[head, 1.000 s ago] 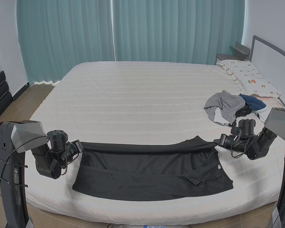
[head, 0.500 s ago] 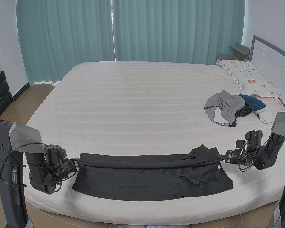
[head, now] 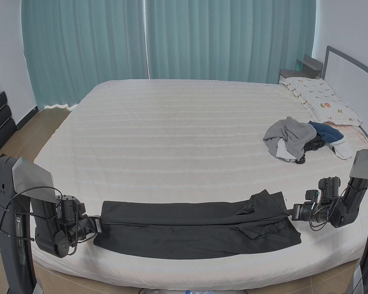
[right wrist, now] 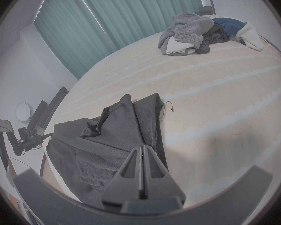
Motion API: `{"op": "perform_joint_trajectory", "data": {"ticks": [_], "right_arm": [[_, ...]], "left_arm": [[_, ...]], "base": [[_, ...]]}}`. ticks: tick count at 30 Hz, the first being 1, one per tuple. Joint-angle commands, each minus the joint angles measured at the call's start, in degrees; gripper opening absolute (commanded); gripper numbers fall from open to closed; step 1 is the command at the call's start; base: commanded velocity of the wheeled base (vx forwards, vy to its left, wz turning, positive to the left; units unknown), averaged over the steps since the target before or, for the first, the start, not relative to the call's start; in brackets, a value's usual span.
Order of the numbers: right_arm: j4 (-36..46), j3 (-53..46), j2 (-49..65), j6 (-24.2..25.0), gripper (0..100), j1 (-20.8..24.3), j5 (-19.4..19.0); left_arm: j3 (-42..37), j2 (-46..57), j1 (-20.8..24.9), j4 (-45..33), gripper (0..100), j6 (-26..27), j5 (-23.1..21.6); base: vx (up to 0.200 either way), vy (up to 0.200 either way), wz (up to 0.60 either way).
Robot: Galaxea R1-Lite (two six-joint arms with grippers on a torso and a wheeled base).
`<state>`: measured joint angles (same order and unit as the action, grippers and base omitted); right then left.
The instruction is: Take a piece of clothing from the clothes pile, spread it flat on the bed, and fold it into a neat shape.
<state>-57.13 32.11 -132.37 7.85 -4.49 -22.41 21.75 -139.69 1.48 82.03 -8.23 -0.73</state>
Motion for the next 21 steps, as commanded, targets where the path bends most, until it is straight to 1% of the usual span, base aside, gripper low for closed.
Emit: {"op": "perform_joint_trajectory", "data": {"ticks": [1,2,3,7,12,17,18,21], "right_arm": [[0.0,-0.4,-0.4,0.0,0,-0.1,0.0],[0.0,-0.5,-0.4,0.0,0,0.0,0.0],[0.0,-0.6,-0.5,0.0,100,0.0,0.0],[0.0,-1.2,0.0,0.1,100,0.4,-0.1],[0.0,-1.0,3.0,1.4,100,-0.1,-0.4],[-0.1,0.0,4.8,7.9,100,-0.3,-0.2],[-0.1,0.3,4.9,10.8,100,-0.2,-0.2],[-0.1,1.1,4.5,17.0,100,0.3,0.0]], "left_arm": [[-0.7,-0.3,0.1,0.0,0,0.0,0.0],[-0.7,-0.3,0.1,0.0,0,0.0,0.0],[-0.8,-0.4,0.2,0.0,100,0.0,0.0],[-1.0,-0.3,0.1,0.0,100,0.0,0.0],[-1.2,0.0,-0.2,0.1,100,-0.6,0.1],[-1.3,1.3,-1.8,0.8,100,-1.7,-0.2],[-0.7,1.9,-2.2,1.1,100,-4.4,-0.6],[2.2,3.5,-2.3,0.6,100,-13.4,-0.8]], "base": [[0.0,0.0,0.0],[0.0,0.0,0.0],[0.0,0.0,0.0],[0.0,0.0,0.0],[0.0,0.0,0.0],[0.0,0.0,0.0],[0.0,0.0,0.0],[0.0,0.0,0.0]]}}
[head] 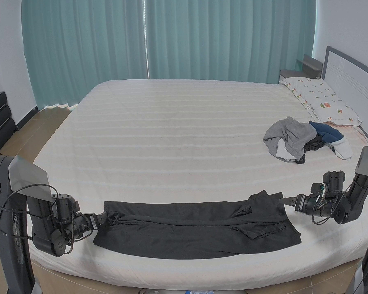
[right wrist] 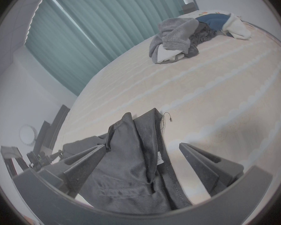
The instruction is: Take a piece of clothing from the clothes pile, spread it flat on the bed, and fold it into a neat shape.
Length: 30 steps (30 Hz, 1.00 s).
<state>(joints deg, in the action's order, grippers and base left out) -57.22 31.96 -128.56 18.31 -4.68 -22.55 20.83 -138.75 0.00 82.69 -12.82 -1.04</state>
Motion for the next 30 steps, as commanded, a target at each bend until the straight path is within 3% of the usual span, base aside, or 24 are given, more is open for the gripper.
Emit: {"op": "perform_joint_trajectory", "data": {"ticks": [1,3,4,7,12,13,15,20,26,30], "right_arm": [[0.0,1.7,0.4,8.7,100,0.6,0.1],[0.1,2.3,0.2,10.5,100,0.7,0.1],[0.1,3.9,-1.1,14.5,100,1.3,0.2],[0.1,5.7,-3.2,17.8,100,1.3,0.4],[0.1,7.1,-5.2,18.3,100,1.4,0.1],[0.1,7.4,-5.2,18.3,100,1.4,0.1],[0.1,7.7,-5.2,18.4,100,1.4,0.0],[0.1,8.0,-5.7,18.4,100,1.4,0.0],[0.1,7.7,-5.6,21.0,100,1.3,0.1],[0.0,7.1,-5.4,21.6,100,1.3,0.1]], "left_arm": [[4.7,2.8,-0.7,-0.2,100,-11.5,-0.5],[5.9,2.7,-0.7,-0.4,100,-13.3,-0.5],[9.0,2.6,-0.6,-2.3,100,-15.8,-0.5],[14.4,2.8,-0.4,-9.1,100,-18.7,-0.6],[28.0,3.1,0.5,-26.5,100,-29.6,-0.7],[33.0,3.0,1.0,-34.6,100,-33.3,-0.9],[34.7,2.7,1.2,-37.2,100,-34.7,-1.4],[35.1,2.9,2.3,-39.5,100,-35.8,-5.3],[29.0,6.7,2.9,-39.1,100,-34.8,-5.3],[22.6,10.0,3.7,-37.6,100,-31.5,-5.4]], "base": [[0.0,0.0,0.0],[0.0,0.0,0.0],[0.0,0.0,0.0],[0.0,0.0,0.0],[0.0,0.0,0.0],[0.0,0.0,0.0],[0.0,0.0,0.0],[0.0,0.0,0.0],[0.0,0.0,0.0],[0.0,0.0,0.0]]}}
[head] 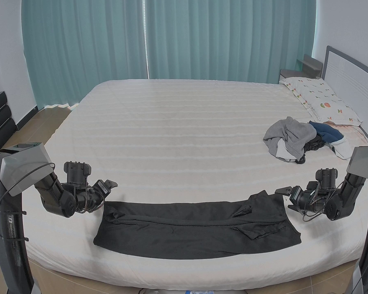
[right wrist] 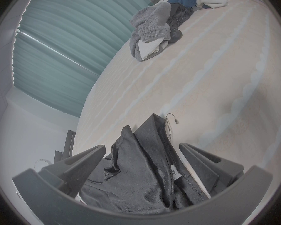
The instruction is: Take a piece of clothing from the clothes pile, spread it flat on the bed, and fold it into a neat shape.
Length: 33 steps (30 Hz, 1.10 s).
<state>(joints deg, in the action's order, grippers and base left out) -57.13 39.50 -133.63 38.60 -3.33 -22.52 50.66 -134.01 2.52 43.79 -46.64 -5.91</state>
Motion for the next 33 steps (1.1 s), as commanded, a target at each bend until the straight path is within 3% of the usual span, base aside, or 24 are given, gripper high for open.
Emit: {"op": "perform_joint_trajectory", "data": {"ticks": [1,7,14,15,20,26,30,33], "right_arm": [[-0.1,-0.5,-0.3,1.3,100,0.0,0.0],[-0.2,-1.3,-0.1,1.2,100,0.0,0.1],[-2.2,-2.2,-0.3,1.2,100,0.0,0.2],[-2.2,-2.2,-0.2,1.3,100,0.1,0.2],[-2.2,-2.3,-0.2,1.3,100,0.0,0.2],[-2.3,-2.8,0.0,1.2,100,0.1,0.2],[-2.5,-3.1,0.2,1.2,100,0.0,0.3],[-2.4,-3.1,0.3,1.1,100,0.0,0.3]], "left_arm": [[-9.4,5.8,1.3,2.8,100,4.2,-0.3],[-14.2,5.4,2.7,11.2,100,7.4,-0.4],[-14.9,4.6,4.5,12.5,100,9.4,-0.2],[-15.6,4.6,4.5,12.5,0,10.3,-0.2],[-18.3,4.6,2.9,12.5,0,17.7,-0.1],[-19.8,6.4,1.3,12.4,0,19.6,1.0],[-22.0,7.4,-0.2,12.5,0,25.8,1.4],[-22.1,7.0,-0.2,12.5,0,26.3,1.3]], "base": [[0.0,0.0,0.0],[0.0,0.0,0.0],[0.0,0.0,0.0],[0.0,0.0,0.0],[0.0,0.0,0.0],[0.0,0.0,0.0],[0.0,0.0,0.0],[0.0,0.0,0.0]]}}
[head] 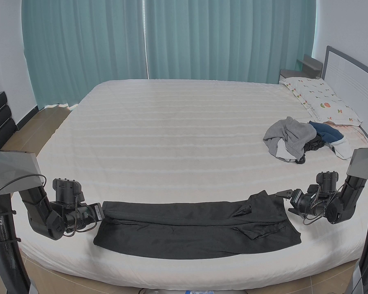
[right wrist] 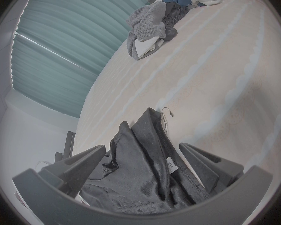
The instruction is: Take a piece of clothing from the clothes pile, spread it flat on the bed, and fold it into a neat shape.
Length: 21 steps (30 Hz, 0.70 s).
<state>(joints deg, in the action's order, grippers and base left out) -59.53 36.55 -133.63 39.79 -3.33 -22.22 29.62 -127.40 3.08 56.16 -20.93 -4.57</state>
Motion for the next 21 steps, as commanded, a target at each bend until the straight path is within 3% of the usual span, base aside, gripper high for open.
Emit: {"op": "perform_joint_trajectory", "data": {"ticks": [1,15,16,21], "right_arm": [[-0.1,-0.2,0.3,-0.1,100,0.0,0.0],[0.0,-0.5,0.3,-0.1,100,0.1,0.1],[-0.1,-0.5,0.3,-0.1,100,0.1,0.1],[-0.1,-0.5,0.4,-0.1,100,0.1,0.1]], "left_arm": [[-1.1,0.4,-0.7,0.1,0,0.6,0.0],[-3.7,-0.4,-0.3,0.0,0,3.7,-0.1],[-4.0,-0.3,-0.3,0.2,100,4.1,-0.2],[-4.0,1.0,-0.6,0.1,100,4.0,-0.7]], "base": [[0.0,0.0,0.0],[0.0,0.0,0.0],[0.0,0.0,0.0],[0.0,0.0,0.0]]}}
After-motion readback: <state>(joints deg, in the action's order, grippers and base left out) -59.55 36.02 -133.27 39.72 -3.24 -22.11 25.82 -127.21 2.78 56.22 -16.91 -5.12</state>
